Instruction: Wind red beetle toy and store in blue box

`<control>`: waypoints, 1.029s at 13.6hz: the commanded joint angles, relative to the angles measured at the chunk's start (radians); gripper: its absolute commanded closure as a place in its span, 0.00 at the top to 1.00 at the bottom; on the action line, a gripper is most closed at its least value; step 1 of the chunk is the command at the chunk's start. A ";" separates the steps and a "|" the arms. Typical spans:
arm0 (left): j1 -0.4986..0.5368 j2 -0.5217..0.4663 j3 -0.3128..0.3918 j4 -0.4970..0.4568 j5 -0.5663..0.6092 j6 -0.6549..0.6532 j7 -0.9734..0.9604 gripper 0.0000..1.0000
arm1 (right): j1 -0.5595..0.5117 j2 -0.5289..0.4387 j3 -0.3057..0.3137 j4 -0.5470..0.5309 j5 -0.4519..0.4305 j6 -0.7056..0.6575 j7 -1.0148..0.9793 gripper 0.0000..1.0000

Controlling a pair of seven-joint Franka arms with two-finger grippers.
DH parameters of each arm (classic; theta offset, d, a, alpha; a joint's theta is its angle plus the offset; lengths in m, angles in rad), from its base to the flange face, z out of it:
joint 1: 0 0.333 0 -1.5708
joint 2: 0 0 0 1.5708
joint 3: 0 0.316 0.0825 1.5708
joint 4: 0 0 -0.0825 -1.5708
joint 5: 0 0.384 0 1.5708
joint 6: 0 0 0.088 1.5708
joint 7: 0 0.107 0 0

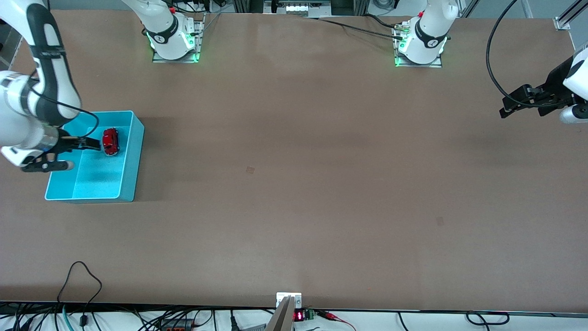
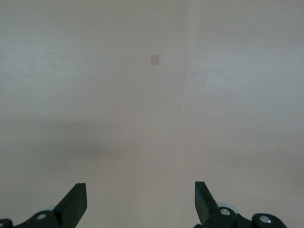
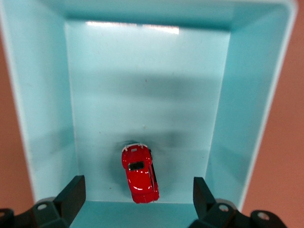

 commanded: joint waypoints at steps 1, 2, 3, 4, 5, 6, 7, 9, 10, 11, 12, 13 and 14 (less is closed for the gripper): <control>-0.003 -0.012 0.000 0.004 -0.003 -0.023 0.001 1.00 | 0.029 -0.005 0.005 0.151 0.006 -0.131 0.001 1.00; -0.003 -0.012 0.000 0.004 -0.003 -0.023 0.001 1.00 | 0.040 -0.011 0.005 0.188 0.009 -0.159 0.000 1.00; -0.003 -0.012 0.000 0.004 -0.003 -0.025 0.001 1.00 | 0.049 -0.026 0.028 0.227 0.006 -0.176 0.004 1.00; -0.003 -0.012 0.000 0.005 -0.003 -0.025 0.000 1.00 | 0.049 -0.035 0.047 0.268 0.003 -0.213 0.007 1.00; -0.003 -0.012 0.000 0.005 -0.003 -0.025 0.001 1.00 | 0.051 -0.040 0.059 0.317 0.008 -0.280 0.011 1.00; -0.003 -0.012 0.000 0.005 -0.003 -0.025 0.001 1.00 | 0.051 -0.040 0.077 0.371 0.011 -0.354 0.012 1.00; -0.003 -0.012 0.000 0.007 -0.003 -0.025 0.001 1.00 | 0.051 -0.043 0.091 0.423 0.012 -0.418 0.015 1.00; -0.004 -0.012 0.000 0.007 -0.003 -0.021 0.001 1.00 | 0.051 -0.060 0.129 0.503 0.014 -0.536 0.082 1.00; -0.004 -0.012 0.000 0.007 -0.003 -0.018 0.001 1.00 | 0.051 -0.063 0.160 0.543 0.013 -0.591 0.121 1.00; -0.003 -0.011 0.000 0.005 -0.003 -0.009 0.000 1.00 | 0.052 -0.064 0.179 0.575 0.013 -0.627 0.132 1.00; -0.003 -0.011 0.001 0.004 -0.003 0.001 0.001 1.00 | 0.052 -0.071 0.189 0.586 0.013 -0.638 0.129 1.00; -0.003 -0.011 0.000 0.001 -0.003 0.003 0.001 1.00 | 0.052 -0.077 0.196 0.588 0.014 -0.641 0.127 1.00; -0.004 -0.012 0.000 -0.001 -0.005 0.005 0.001 1.00 | 0.052 -0.083 0.194 0.588 0.014 -0.640 0.126 1.00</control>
